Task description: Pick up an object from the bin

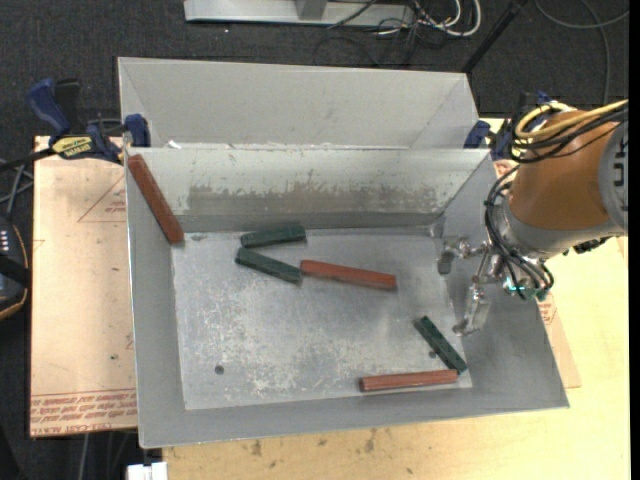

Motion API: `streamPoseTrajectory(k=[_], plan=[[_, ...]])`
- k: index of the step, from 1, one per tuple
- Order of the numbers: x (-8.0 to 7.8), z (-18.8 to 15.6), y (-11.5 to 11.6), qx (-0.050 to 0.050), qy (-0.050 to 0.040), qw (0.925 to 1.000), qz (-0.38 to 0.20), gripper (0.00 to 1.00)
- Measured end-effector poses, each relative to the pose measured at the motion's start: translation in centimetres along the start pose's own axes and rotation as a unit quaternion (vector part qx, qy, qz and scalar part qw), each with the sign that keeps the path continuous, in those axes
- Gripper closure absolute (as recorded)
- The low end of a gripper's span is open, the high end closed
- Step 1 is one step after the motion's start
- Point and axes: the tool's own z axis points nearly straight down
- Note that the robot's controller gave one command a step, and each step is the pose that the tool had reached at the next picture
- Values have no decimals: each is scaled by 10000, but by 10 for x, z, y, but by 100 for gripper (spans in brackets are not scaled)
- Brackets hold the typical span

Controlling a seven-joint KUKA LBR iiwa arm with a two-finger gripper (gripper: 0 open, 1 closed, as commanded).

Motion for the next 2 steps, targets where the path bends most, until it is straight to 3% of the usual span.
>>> streamPoseTrajectory(k=[1,2], plan=[[-2,-4,0,6,-34,10000,-16,0],[16,46,9,3,-47,9991,420,0]])
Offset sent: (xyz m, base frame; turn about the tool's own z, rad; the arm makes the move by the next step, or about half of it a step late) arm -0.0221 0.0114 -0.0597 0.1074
